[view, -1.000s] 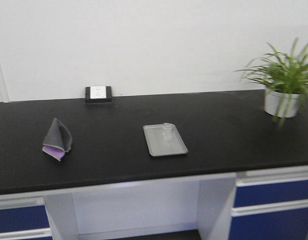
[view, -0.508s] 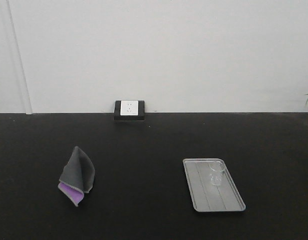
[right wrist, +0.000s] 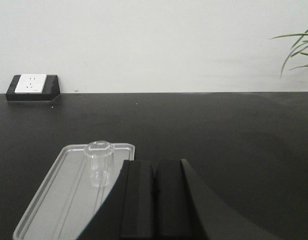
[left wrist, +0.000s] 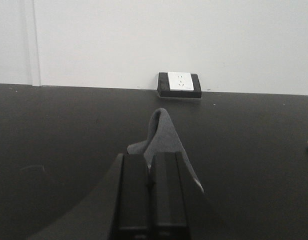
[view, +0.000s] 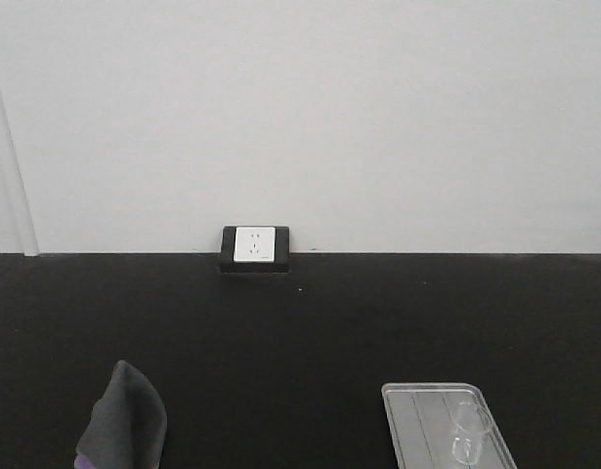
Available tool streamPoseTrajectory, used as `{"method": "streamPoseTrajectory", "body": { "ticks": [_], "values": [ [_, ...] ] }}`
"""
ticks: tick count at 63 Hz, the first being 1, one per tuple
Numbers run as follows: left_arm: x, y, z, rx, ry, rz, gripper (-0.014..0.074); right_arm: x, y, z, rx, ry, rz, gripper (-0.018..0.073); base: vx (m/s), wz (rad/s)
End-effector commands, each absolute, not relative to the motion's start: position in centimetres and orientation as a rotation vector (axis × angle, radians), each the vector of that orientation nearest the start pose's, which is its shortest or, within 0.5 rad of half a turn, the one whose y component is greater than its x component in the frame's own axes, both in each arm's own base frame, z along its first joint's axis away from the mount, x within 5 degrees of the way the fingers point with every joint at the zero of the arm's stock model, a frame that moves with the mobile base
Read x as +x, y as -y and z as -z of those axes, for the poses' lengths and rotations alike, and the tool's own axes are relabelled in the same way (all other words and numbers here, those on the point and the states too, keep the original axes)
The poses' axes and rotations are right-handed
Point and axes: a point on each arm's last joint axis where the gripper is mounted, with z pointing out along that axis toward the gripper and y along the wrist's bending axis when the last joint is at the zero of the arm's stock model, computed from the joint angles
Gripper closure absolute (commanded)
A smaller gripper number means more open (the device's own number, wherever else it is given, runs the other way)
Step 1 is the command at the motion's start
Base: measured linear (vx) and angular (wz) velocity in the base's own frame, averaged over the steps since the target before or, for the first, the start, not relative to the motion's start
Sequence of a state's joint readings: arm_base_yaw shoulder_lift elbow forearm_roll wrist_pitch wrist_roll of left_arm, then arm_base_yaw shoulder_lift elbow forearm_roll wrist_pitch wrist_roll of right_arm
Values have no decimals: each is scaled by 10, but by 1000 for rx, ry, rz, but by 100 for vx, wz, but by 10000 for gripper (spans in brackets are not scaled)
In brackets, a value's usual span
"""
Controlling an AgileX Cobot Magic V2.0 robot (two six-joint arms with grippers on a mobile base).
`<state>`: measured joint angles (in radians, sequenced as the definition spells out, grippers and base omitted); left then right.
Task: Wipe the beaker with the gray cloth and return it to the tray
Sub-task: 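Move left gripper to the gray cloth and right gripper over the tray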
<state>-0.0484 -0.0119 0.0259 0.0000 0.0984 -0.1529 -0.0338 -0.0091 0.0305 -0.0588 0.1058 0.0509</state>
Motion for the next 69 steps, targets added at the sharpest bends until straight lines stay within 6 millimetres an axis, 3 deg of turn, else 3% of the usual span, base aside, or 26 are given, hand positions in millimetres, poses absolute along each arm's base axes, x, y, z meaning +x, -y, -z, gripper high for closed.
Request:
{"method": "streamPoseTrajectory", "body": {
  "ticks": [1,69],
  "values": [
    [57,3,-194,-83,-1531,164,603,56,2,-200,16,-1526,42,571,32,4],
    [57,3,-194,-83,-1531,164,603,56,2,-200,16,-1526,42,571,15,4]
  ]
}}
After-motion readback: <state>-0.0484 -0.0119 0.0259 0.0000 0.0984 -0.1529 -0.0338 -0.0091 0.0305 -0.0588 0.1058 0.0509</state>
